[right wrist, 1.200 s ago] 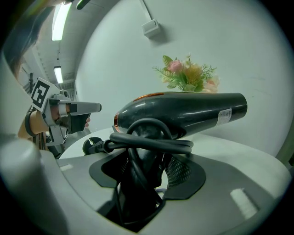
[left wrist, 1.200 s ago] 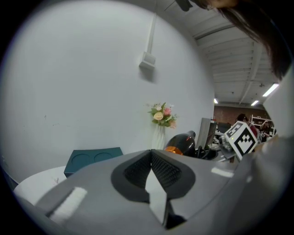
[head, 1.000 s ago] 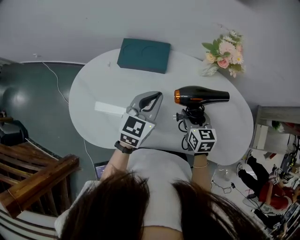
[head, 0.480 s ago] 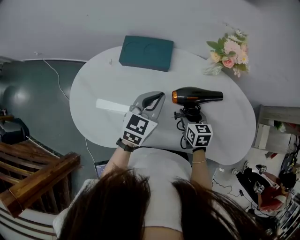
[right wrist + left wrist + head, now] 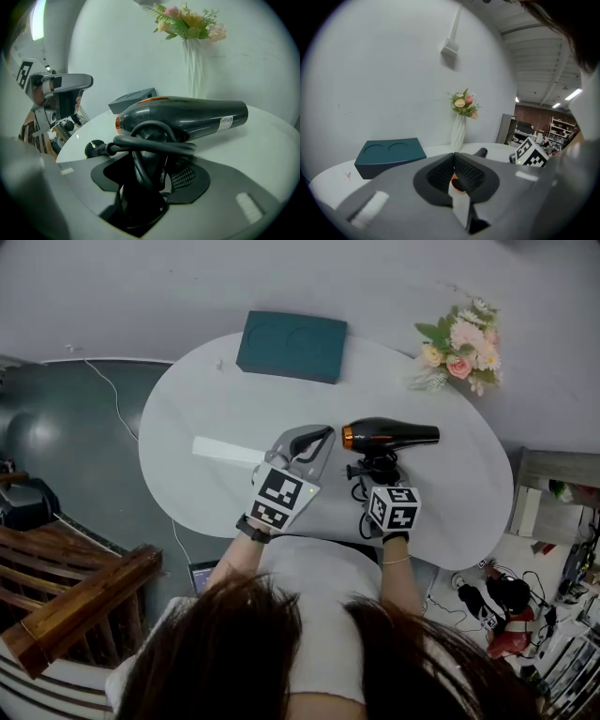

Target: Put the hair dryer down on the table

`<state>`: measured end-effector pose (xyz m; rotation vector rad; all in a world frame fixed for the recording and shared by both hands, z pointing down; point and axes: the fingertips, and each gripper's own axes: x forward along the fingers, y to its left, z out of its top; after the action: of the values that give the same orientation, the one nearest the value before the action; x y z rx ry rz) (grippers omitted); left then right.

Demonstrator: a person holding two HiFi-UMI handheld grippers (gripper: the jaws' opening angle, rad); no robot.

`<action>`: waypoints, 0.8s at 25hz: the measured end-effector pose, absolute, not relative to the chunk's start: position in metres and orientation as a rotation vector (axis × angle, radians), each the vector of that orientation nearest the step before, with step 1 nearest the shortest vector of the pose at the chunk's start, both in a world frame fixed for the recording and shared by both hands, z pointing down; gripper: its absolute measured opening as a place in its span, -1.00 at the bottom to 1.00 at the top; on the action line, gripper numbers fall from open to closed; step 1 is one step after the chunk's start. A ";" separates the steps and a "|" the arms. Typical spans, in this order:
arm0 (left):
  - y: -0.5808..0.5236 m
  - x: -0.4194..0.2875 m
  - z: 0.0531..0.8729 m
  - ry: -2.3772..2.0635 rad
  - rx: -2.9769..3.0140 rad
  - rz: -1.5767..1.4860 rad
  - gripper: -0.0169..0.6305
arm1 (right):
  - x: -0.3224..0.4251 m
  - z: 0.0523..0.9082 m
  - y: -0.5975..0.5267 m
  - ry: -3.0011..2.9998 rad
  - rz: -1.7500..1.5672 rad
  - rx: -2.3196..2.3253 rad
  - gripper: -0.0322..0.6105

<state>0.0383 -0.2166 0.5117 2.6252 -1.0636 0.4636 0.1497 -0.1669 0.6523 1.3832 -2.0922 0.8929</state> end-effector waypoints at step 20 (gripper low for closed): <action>-0.215 0.053 0.519 -1.041 2.615 0.460 -0.76 | 0.147 0.666 -0.170 -2.081 0.863 1.336 -0.16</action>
<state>0.0532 -0.2153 0.5192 2.6151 -1.0412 0.4599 0.1468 -0.1703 0.6658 1.3356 -2.0812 0.8631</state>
